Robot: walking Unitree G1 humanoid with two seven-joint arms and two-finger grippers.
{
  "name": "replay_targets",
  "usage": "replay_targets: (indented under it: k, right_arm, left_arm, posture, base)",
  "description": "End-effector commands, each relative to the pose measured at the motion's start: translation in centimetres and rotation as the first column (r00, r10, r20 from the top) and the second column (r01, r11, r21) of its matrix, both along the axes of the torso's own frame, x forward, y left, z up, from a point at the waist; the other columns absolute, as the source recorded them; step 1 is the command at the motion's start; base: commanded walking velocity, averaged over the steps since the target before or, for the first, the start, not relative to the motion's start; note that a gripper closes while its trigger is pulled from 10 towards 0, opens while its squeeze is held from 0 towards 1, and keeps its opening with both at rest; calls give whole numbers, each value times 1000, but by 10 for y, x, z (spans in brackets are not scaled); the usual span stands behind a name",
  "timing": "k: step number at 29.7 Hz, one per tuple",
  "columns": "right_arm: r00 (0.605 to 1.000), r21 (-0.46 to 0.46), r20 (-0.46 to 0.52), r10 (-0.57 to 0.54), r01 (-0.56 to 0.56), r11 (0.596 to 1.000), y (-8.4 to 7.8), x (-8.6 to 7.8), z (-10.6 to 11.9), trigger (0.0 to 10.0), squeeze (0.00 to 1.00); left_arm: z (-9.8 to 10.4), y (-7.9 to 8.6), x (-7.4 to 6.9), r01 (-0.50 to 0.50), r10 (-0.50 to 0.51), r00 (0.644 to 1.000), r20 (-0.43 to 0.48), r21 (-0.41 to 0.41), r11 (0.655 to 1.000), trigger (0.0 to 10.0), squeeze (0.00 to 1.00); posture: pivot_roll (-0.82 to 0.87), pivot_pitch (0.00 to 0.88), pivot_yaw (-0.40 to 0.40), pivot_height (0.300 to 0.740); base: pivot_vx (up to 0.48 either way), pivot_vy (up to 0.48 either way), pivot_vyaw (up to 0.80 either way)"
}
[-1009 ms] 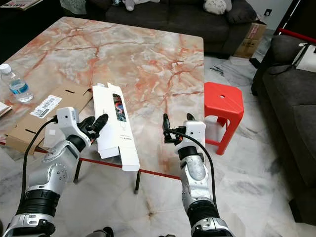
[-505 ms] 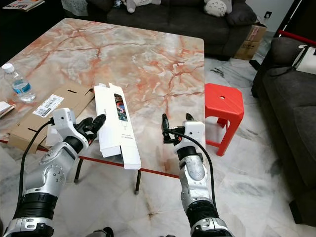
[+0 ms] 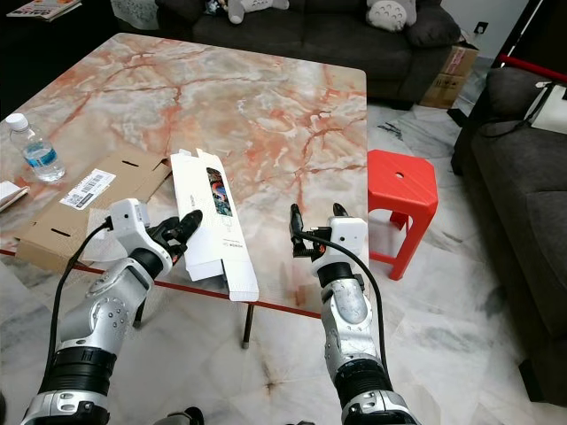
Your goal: Picking trash to rubbish bin
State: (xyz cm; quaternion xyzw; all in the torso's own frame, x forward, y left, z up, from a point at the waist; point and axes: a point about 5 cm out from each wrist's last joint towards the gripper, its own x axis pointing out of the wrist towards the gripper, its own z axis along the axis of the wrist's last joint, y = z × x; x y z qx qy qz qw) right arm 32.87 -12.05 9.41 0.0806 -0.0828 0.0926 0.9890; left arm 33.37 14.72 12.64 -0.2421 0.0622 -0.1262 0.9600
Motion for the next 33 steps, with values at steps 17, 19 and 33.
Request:
replay_targets:
  k: [17,19,33]
  right_arm:
    - [1000,0,-13,7,-7,1000,0,-1,-2,10000,0]
    - [1000,0,-14,7,-7,1000,1,-1,-2,10000,0]
    - [1000,0,-15,10,-10,1000,1,-3,-4,10000,0]
  left_arm:
    - [-6,-21,2,39,-43,996,-73,-59,998,10000,0]
    - [-6,-23,2,46,-51,996,-74,-64,997,10000,0]
    - [-6,-41,13,69,-76,992,-105,-70,995,0,0]
  posture:
    - [75,130,-95,740]
    - [70,124,-92,740]
    - [57,99,-82,740]
  base:
    - [0,0,0]
    - [0,0,0]
    - [0,0,0]
